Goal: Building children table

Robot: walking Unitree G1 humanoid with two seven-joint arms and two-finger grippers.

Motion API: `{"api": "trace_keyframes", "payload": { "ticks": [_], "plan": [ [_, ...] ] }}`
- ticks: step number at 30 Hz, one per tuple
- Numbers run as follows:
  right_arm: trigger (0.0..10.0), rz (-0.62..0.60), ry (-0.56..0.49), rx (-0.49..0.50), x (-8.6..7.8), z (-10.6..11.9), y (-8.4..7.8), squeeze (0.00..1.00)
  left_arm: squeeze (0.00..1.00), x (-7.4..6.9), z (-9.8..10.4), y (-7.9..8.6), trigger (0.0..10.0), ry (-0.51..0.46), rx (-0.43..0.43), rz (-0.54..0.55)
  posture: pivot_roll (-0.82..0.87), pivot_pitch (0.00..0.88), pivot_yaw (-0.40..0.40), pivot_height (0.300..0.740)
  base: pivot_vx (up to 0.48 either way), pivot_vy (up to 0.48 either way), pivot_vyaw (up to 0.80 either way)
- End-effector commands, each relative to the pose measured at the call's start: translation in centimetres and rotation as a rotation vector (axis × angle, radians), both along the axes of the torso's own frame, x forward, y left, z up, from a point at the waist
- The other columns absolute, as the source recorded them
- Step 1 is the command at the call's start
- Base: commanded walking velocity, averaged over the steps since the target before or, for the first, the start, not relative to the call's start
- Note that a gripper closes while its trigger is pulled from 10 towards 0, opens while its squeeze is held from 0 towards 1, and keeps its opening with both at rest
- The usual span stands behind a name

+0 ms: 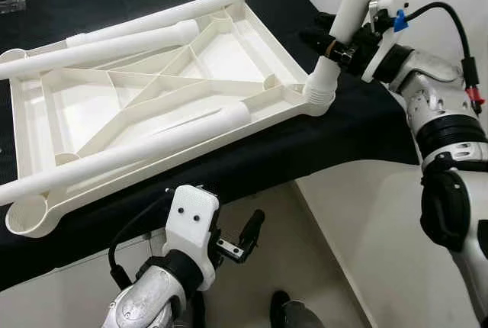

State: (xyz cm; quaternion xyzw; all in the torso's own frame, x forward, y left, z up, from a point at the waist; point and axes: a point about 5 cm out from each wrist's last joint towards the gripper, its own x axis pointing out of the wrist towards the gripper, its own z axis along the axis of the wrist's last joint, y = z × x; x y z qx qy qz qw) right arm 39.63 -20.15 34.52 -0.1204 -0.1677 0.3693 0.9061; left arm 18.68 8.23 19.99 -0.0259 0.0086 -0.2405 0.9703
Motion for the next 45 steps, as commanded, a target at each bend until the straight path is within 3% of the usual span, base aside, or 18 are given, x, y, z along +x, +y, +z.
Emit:
{"api": "trace_keyframes", "payload": {
  "ticks": [1, 11, 21, 28, 45],
  "plan": [
    [10.0, -0.070, 0.122, -0.062, 0.3, -3.1, -1.1, 0.00, 0.00, -0.4, -0.2, 0.0, 10.0, 0.021, 0.008, -0.007, 0.15, 0.382, -0.022, 0.740, 0.000, 0.000, 0.00],
    [10.0, -0.120, 0.131, -0.071, 0.6, -3.4, -1.1, 0.00, 0.00, -0.4, 0.2, 0.3, 10.0, 0.013, 0.010, -0.004, 0.16, 0.397, -0.014, 0.740, 0.000, 0.000, 0.00],
    [10.0, -0.068, 0.193, -0.086, 0.3, -5.9, -1.1, 0.00, 0.00, -0.3, 0.4, 0.3, 10.0, 0.005, 0.013, -0.006, 0.17, 0.401, -0.005, 0.740, 0.000, 0.000, 0.00],
    [10.0, -0.096, 0.219, -0.080, -0.1, -6.3, -2.7, 0.00, 0.00, -0.4, 0.6, 0.4, 10.0, 0.007, 0.018, -0.008, 0.18, 0.405, 0.002, 0.740, 0.000, 0.000, 0.00],
    [10.0, -0.125, 0.221, -0.084, -0.4, -6.1, -4.0, 0.00, 0.00, -0.1, 0.9, 0.5, 10.0, -0.003, 0.021, -0.007, 0.17, 0.411, 0.004, 0.740, 0.000, 0.000, 0.00]
  ]
}}
